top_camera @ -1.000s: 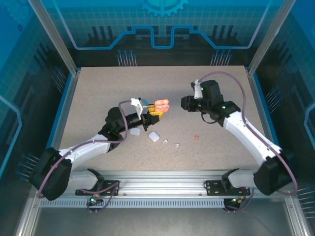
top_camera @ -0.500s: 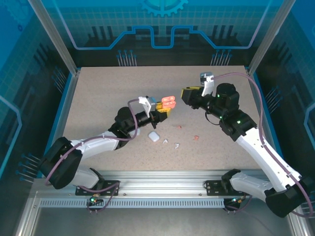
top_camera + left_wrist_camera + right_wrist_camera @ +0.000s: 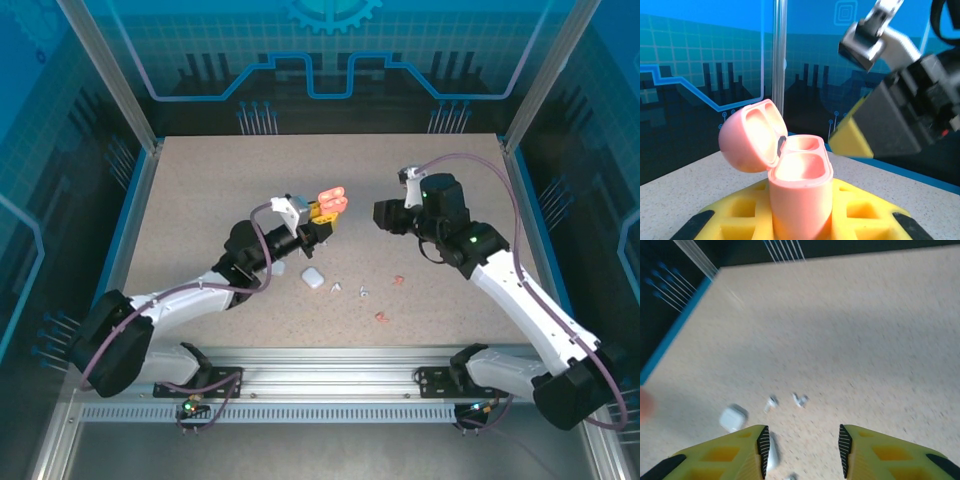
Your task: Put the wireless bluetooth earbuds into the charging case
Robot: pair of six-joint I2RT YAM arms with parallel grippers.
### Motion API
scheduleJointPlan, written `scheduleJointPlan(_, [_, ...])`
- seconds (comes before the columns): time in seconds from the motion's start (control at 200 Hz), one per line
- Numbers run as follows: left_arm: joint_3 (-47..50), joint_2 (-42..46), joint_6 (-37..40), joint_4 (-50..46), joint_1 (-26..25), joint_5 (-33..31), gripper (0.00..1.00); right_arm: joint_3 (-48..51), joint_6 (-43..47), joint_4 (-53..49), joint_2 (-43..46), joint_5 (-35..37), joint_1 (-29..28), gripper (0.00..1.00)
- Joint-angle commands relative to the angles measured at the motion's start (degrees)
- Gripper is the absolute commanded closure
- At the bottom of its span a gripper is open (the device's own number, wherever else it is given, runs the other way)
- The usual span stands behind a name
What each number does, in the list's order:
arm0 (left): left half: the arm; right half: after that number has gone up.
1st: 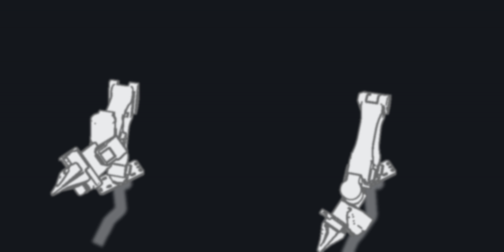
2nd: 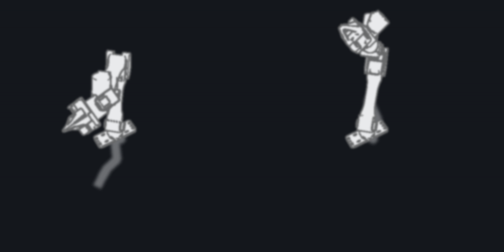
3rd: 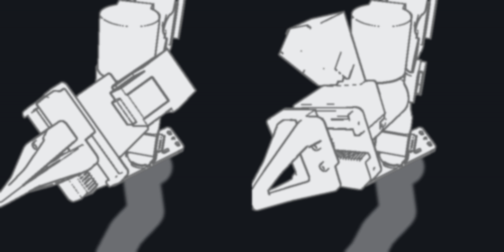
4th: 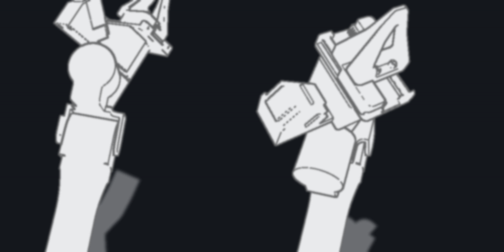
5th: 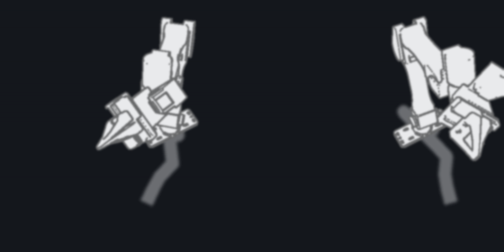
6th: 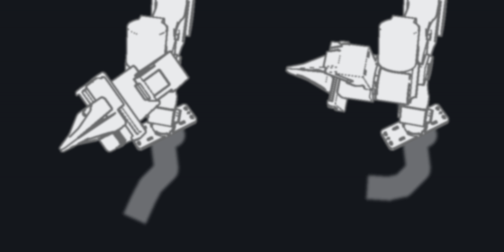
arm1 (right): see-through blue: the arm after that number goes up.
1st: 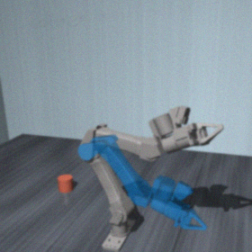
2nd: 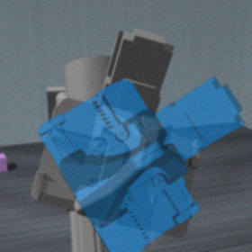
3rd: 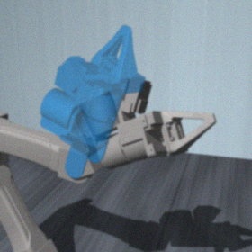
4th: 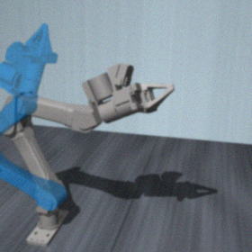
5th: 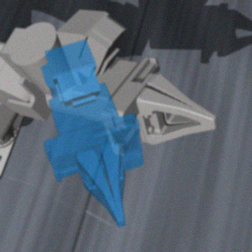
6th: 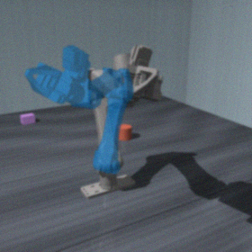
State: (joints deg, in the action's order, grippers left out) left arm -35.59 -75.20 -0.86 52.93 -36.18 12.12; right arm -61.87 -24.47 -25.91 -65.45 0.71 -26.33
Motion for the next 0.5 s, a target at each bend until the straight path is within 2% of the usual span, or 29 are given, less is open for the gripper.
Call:
scheduleJointPlan(0.0, [1.0,1.9,2.7,-1.2,-0.2,-1.6,0.92,0.1,-0.1,-9.3,-2.1,1.3,1.2,0.53])
scheduleJointPlan(0.165, [1.4,4.3,5.1,-3.6,-0.2,-2.2,0.91,-1.2,-0.6,-20.9,-7.3,0.2,0.9,0.52])
scheduleJointPlan(0.27, [1.7,6.2,7.1,-6.1,-0.2,-3.2,0.91,0.8,-1.4,-25.6,-10.6,-1.4,-1.9,0.52])
scheduleJointPlan(0.495, [2.6,8.9,8.9,-8.1,-0.1,-4.6,0.91,8.1,-6.5,-24.1,-18.3,-2.5,-10.6,0.46])
